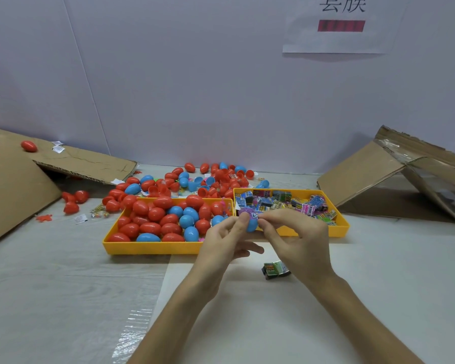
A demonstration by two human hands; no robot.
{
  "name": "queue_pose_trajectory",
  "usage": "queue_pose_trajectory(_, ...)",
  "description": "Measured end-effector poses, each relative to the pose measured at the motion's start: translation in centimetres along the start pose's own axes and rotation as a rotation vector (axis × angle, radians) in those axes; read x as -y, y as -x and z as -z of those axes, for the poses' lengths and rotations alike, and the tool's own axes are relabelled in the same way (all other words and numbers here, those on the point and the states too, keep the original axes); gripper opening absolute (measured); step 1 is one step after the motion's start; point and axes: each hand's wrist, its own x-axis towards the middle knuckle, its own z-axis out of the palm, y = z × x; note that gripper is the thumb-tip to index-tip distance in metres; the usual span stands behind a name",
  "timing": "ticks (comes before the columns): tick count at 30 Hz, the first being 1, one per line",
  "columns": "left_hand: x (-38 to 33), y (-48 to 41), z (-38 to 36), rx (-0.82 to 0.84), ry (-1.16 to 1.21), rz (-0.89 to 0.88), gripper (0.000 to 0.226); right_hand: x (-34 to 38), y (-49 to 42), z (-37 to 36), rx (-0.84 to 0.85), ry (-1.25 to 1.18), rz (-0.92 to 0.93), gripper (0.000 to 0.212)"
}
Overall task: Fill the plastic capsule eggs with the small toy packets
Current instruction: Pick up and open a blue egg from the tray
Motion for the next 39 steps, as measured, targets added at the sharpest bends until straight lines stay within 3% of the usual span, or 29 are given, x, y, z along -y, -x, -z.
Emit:
queue_pose_trajectory(8,0.24,-0.09,-0.17,-0.067,-0.032,-0.067,0.053,-0.18,0.07,0.09,0.059,0.149,0.104,0.004)
queue_pose_trajectory(19,-0.18,0.25,-0.26,-0.062,-0.067,-0.134,0.047,-0.12,0.15,-0.06,0.080,0.128,0.063,0.012)
queue_pose_trajectory(23,-0.44,0.30,0.25,-0.015,-0.103,-0.216,0.037,0.10,0.05,-0.01,0.094,0.131,0.052,0.005)
queue_pose_trajectory(39,-0.32,0.47,0.13,-0.080,-0.131,-0.297,0.036,0.29,0.15,-0.38,0.112,0.099,0.035,0.008)
